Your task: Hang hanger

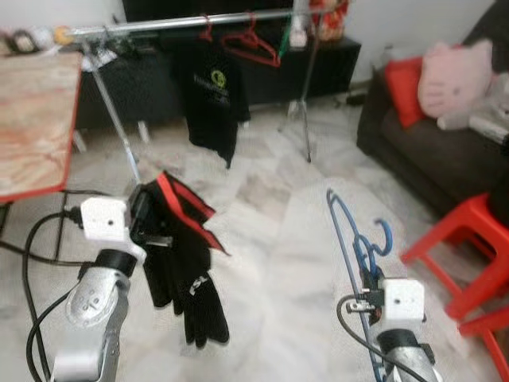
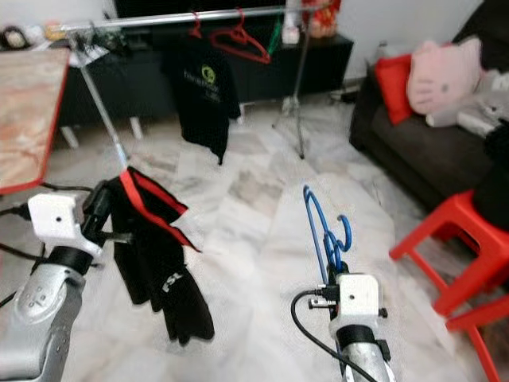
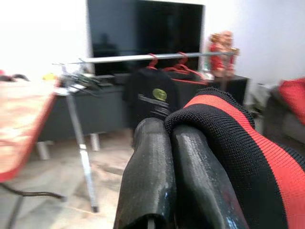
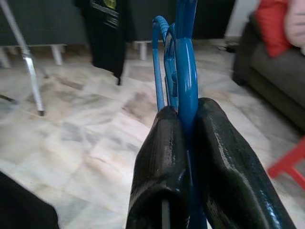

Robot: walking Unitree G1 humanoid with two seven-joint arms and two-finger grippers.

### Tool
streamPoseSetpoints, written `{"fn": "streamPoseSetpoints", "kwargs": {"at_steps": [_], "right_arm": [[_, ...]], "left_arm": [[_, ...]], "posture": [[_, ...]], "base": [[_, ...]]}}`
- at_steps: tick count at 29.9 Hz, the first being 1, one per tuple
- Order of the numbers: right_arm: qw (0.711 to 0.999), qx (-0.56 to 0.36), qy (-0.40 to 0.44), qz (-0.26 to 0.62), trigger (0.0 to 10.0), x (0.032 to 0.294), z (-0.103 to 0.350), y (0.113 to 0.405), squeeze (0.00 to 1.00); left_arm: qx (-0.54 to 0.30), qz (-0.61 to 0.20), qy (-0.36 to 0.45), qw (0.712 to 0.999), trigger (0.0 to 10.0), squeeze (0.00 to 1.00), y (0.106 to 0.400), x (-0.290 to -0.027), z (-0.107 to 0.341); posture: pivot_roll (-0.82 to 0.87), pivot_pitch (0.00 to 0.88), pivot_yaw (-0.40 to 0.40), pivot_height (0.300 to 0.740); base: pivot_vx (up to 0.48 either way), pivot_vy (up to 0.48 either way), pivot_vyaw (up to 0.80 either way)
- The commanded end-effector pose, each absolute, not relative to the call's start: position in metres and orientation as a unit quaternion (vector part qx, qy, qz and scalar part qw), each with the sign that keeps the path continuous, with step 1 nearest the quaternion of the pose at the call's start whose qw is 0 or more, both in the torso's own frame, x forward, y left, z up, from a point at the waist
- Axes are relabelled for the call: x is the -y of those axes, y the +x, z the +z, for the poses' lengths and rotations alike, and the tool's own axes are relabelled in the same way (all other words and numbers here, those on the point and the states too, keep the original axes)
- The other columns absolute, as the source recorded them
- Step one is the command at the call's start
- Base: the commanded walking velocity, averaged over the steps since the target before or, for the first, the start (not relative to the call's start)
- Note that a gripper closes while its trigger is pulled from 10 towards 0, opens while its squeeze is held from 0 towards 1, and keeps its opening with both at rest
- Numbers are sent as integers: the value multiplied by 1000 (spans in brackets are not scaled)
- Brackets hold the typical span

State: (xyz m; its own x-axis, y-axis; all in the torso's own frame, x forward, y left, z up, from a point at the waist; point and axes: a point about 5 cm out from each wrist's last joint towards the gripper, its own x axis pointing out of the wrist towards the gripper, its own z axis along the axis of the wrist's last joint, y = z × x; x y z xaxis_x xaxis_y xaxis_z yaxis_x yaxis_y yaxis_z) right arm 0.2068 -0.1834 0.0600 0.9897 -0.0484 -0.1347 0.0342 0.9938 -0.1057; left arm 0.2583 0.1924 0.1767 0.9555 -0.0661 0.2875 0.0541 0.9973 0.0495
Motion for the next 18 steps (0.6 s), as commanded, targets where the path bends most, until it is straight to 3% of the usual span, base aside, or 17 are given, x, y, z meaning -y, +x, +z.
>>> {"fn": "streamPoseSetpoints", "kwargs": {"at_steps": [1, 18], "right_arm": [[996, -72, -53, -26, 10000, 187, 62, 206, 0], [995, -78, -50, -27, 10000, 185, 64, 206, 0]], "left_arm": [[172, -33, 10, 984, 10000, 0, 258, -188, 191], [143, -9, -14, 990, 10000, 0, 260, -192, 186]], "posture": [[-1, 0, -41, 740], [-11, 0, -35, 740]], "base": [[0, 0, 669], [0, 0, 601]]}}
